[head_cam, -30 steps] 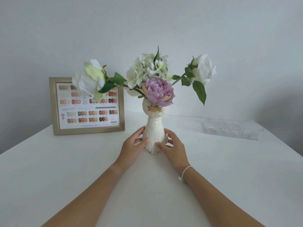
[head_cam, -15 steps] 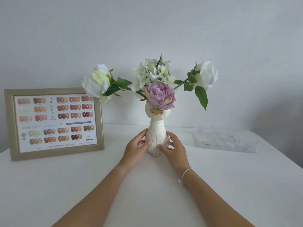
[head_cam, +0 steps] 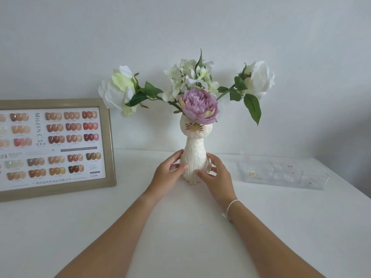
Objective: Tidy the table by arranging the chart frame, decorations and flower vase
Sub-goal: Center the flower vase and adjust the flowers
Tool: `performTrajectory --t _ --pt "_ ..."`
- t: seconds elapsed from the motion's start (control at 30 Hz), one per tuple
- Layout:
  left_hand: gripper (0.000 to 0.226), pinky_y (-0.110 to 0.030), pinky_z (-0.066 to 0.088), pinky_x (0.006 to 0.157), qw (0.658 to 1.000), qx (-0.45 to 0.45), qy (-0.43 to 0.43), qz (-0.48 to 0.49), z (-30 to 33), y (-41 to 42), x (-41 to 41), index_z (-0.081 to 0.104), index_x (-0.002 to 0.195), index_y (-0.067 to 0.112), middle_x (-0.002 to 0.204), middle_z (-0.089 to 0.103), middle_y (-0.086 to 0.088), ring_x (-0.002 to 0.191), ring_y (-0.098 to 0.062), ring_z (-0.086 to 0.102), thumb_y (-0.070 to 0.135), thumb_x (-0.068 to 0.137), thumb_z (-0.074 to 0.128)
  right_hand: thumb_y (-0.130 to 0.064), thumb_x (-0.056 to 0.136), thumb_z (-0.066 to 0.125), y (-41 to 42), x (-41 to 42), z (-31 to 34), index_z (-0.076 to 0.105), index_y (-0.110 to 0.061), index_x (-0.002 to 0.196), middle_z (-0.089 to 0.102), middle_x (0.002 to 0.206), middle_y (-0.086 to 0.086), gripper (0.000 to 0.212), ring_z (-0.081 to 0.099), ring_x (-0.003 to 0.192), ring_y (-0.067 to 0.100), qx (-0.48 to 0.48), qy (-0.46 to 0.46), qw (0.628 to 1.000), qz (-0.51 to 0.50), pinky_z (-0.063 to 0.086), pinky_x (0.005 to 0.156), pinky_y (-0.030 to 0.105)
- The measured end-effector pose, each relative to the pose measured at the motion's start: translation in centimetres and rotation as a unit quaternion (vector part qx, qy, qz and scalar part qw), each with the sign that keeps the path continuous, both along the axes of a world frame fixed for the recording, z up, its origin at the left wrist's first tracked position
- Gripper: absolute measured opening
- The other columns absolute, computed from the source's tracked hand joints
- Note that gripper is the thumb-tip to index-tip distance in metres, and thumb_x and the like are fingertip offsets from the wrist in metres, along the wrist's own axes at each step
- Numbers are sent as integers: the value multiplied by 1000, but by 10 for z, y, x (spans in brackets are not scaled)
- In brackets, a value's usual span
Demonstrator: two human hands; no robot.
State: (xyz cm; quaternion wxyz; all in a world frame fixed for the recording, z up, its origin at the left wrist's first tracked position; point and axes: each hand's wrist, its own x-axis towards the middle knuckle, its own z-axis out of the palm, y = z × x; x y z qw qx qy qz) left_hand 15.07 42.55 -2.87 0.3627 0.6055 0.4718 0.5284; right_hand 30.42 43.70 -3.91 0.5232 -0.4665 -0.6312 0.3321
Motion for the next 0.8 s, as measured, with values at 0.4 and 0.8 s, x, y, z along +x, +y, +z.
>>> performTrajectory --t 0.4,0.8 --pt "47 -42 42 105 1000 -1 -3 -2 -5 4 -1 47 133 23 133 55 6 112 -15 60 13 88 57 -18 80 68 2 0 -2 45 -22 129 53 129 -1 54 52 114 16 1 -7 1000 -4 43 72 7" --pt "49 -41 41 107 1000 0 0 -1 -6 3 -1 45 134 25 135 53 10 115 -14 59 15 88 57 -18 80 68 1 0 -2 44 -21 130 52 131 0 55 51 116 18 3 -9 1000 -5 42 86 20"
